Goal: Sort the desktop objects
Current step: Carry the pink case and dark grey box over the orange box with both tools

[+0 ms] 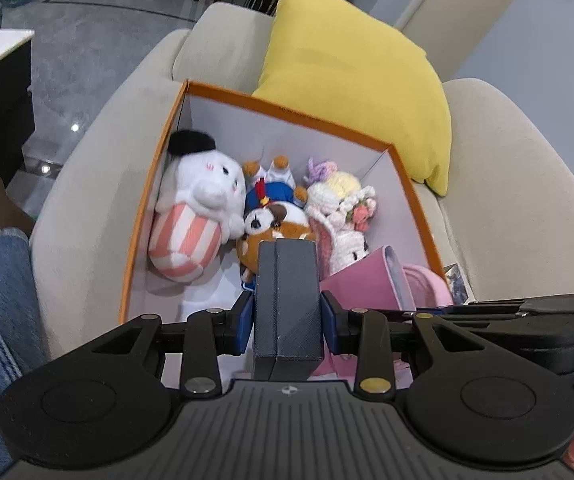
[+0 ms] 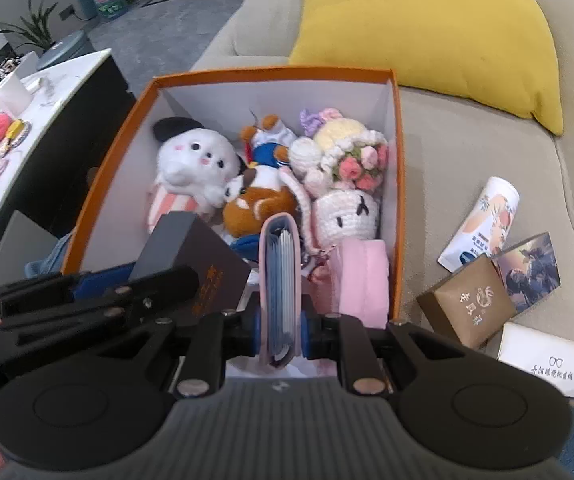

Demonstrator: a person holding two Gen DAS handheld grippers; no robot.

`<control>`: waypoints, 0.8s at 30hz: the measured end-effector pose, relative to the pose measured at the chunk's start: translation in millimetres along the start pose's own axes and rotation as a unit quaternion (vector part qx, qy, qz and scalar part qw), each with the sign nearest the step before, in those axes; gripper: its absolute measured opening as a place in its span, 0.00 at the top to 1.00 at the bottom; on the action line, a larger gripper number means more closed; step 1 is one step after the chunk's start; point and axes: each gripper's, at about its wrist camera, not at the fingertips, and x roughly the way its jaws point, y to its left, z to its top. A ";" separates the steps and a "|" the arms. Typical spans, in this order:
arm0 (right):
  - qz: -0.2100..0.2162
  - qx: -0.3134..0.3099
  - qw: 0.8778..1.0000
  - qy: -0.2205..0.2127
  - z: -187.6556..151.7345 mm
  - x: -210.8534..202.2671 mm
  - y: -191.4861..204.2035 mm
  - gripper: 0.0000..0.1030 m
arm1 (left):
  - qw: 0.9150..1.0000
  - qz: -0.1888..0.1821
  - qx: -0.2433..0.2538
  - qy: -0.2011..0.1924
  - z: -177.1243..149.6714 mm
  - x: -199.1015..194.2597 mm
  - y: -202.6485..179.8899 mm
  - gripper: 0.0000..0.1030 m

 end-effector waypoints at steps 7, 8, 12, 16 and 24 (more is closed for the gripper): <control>0.007 0.011 1.000 0.003 2.2 0.5 -4.8 0.81 | 1.000 0.007 -0.025 0.001 -4.2 16.7 6.2 0.62; 0.013 0.015 1.000 0.004 2.7 -0.1 -6.5 0.81 | 1.000 0.008 -0.026 0.001 -5.0 18.1 6.0 0.62; 0.034 0.028 0.999 0.006 4.2 -4.2 -11.2 0.76 | 1.000 0.010 -0.029 0.004 -6.9 24.9 4.3 0.62; 0.044 0.035 0.998 -0.005 5.0 -12.4 -13.7 0.73 | 1.000 0.012 -0.025 0.008 -9.3 27.9 0.1 0.62; 0.046 0.026 0.996 -0.075 4.6 -51.5 -21.8 0.60 | 1.000 0.016 -0.011 0.014 -13.4 35.3 -14.5 0.61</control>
